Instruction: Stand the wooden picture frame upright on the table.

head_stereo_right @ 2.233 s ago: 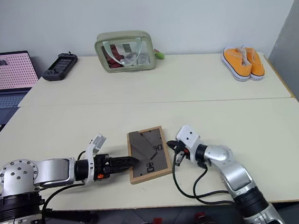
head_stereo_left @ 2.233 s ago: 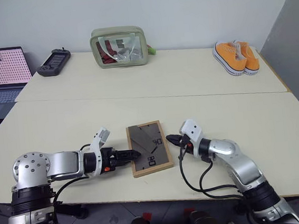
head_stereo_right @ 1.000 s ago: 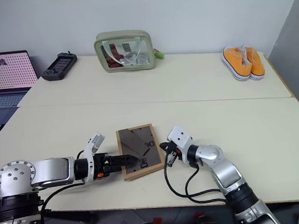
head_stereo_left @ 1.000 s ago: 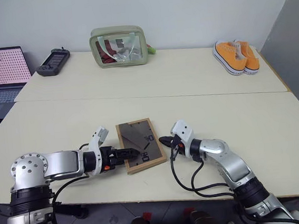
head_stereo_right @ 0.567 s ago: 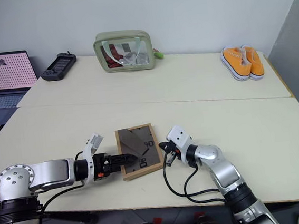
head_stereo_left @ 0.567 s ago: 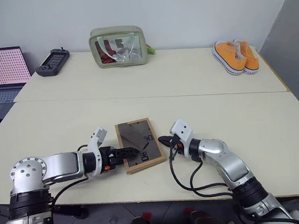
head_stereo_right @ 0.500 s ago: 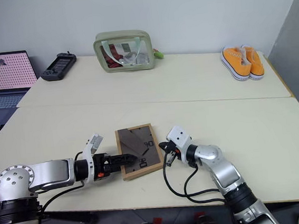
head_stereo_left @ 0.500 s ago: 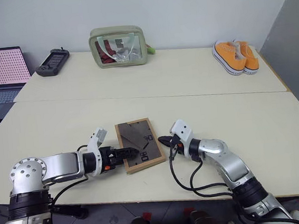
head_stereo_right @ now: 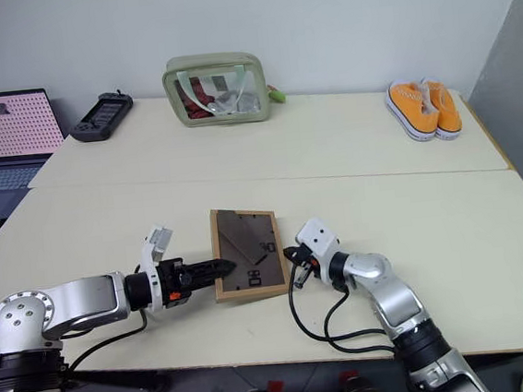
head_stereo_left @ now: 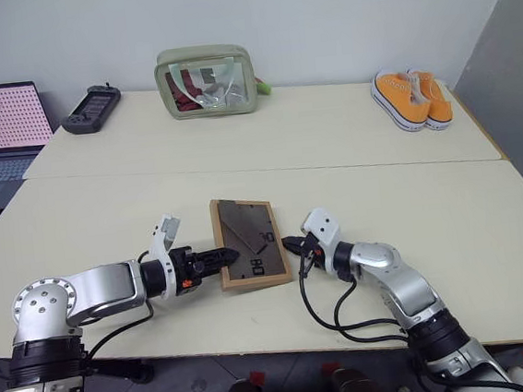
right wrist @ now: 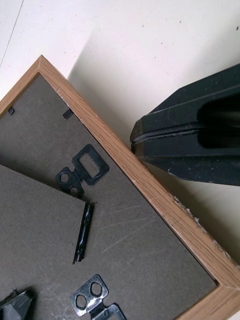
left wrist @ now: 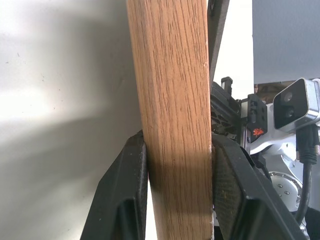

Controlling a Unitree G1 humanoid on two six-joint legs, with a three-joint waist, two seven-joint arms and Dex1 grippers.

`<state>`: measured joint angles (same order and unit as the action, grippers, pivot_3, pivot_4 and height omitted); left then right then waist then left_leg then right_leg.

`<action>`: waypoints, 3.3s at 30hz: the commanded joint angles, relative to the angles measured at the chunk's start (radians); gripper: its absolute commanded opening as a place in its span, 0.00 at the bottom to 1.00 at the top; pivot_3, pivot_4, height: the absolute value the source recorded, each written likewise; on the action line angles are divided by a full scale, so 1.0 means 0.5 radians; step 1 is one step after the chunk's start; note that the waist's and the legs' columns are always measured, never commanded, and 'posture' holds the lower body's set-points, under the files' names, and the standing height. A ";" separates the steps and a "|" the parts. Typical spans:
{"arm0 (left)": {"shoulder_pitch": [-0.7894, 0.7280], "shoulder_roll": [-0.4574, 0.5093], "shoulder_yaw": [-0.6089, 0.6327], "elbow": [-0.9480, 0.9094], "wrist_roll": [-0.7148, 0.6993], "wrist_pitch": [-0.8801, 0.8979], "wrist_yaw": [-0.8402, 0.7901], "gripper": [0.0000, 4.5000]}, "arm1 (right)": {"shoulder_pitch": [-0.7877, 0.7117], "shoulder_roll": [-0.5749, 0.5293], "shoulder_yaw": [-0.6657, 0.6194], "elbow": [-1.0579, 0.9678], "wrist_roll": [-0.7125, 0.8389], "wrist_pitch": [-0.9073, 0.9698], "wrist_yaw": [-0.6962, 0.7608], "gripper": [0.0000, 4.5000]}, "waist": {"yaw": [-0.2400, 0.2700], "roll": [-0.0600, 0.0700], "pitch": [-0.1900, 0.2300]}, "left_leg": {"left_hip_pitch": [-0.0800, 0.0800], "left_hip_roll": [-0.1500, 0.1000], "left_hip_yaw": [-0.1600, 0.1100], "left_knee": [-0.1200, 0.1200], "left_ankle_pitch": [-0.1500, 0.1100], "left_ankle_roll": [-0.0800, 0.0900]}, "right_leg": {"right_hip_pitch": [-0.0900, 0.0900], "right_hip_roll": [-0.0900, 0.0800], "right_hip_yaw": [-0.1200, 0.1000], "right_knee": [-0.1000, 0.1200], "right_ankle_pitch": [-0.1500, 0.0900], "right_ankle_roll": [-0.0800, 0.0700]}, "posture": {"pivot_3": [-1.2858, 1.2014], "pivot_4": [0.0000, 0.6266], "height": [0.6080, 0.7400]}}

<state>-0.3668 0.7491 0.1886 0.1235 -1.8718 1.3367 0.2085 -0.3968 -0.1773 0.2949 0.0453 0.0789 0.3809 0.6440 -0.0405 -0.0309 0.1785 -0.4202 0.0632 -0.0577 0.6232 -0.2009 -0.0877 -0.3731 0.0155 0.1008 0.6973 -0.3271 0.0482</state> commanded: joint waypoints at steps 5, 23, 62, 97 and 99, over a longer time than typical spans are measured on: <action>-0.031 0.041 -0.065 -0.068 0.105 -0.059 -0.113 0.30 | -0.047 -0.058 -0.035 -0.041 -0.014 -0.098 0.027 0.00 | 0.000 0.000 0.000 | 0.000 0.000 0.001 0.000 0.000 0.000 | 0.000 0.000 0.000 -0.001 -0.001 0.001 | 0.52 0.24 1.00; -0.596 -0.037 0.077 -0.097 1.237 -0.660 -1.000 0.30 | -0.022 -0.516 -0.495 -0.231 0.229 0.056 0.138 0.00 | 0.016 0.003 0.005 | -0.025 0.000 0.002 -0.001 0.002 -0.003 | -0.022 0.000 0.000 -0.004 0.001 -0.002 | 0.52 0.24 1.00; -0.726 -0.206 -0.163 -0.569 1.944 -0.687 -1.732 0.30 | -0.787 -0.158 -0.628 -0.580 1.007 0.707 -0.270 0.62 | 0.013 0.015 0.017 | -0.028 0.001 0.000 0.001 0.003 -0.004 | -0.026 0.002 -0.001 0.002 0.001 -0.002 | 0.52 0.24 1.00; -0.957 -0.383 -0.065 -0.235 2.133 -0.562 -1.791 0.30 | -0.267 -1.059 -0.600 -0.605 0.506 0.275 0.120 0.62 | 0.017 0.015 0.018 | -0.029 -0.001 0.000 0.003 0.003 -0.004 | -0.025 0.001 -0.002 0.001 0.001 -0.002 | 0.52 0.24 1.00; -0.955 -0.384 -0.051 -0.216 2.134 -0.549 -1.782 0.30 | -0.219 -1.122 -0.617 -0.600 0.451 0.179 0.148 0.62 | 0.016 0.015 0.018 | -0.029 -0.001 0.000 0.004 0.003 -0.004 | -0.025 0.001 -0.001 0.002 0.001 -0.002 | 0.52 0.24 1.00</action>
<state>-0.8331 0.5513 0.1217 0.0392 -0.7863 1.0654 -0.6839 -0.5092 -0.7097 0.0292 -0.2153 0.3290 0.5398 0.6953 -0.0325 -0.0234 0.1874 -0.4344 0.0629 -0.0574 0.6253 -0.1992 -0.0896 -0.3856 0.0162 0.1004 0.6982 -0.3266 0.0473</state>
